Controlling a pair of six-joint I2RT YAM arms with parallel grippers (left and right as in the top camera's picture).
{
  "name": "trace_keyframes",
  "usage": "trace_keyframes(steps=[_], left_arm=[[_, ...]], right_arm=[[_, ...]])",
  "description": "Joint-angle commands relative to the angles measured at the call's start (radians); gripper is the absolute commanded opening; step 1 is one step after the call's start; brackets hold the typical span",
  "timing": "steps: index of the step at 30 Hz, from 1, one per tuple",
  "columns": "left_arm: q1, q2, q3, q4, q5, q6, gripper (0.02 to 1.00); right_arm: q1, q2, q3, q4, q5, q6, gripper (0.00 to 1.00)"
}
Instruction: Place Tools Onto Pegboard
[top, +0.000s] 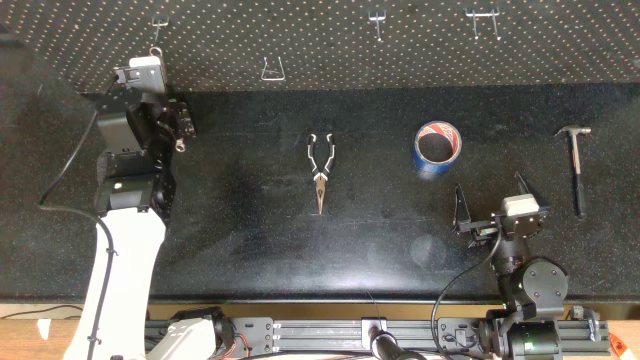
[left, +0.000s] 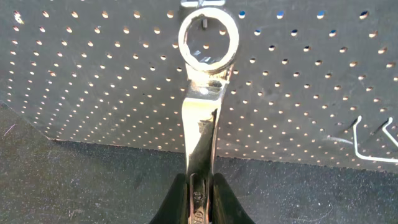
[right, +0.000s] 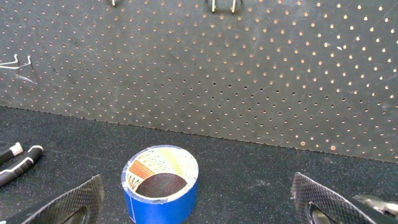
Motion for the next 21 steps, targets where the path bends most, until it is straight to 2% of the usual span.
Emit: trace_keyframes(steps=[1,21], left_arm=[[0.000,0.011,0.035,0.034,-0.026,-0.026,0.027],[0.023,0.083,0.063,0.100,-0.037,-0.026,0.029]], right_arm=[[0.006,-0.007,-0.003,-0.006,0.002,-0.006,0.980],[0.006,-0.007,-0.003,-0.006,0.002,-0.006,0.980]])
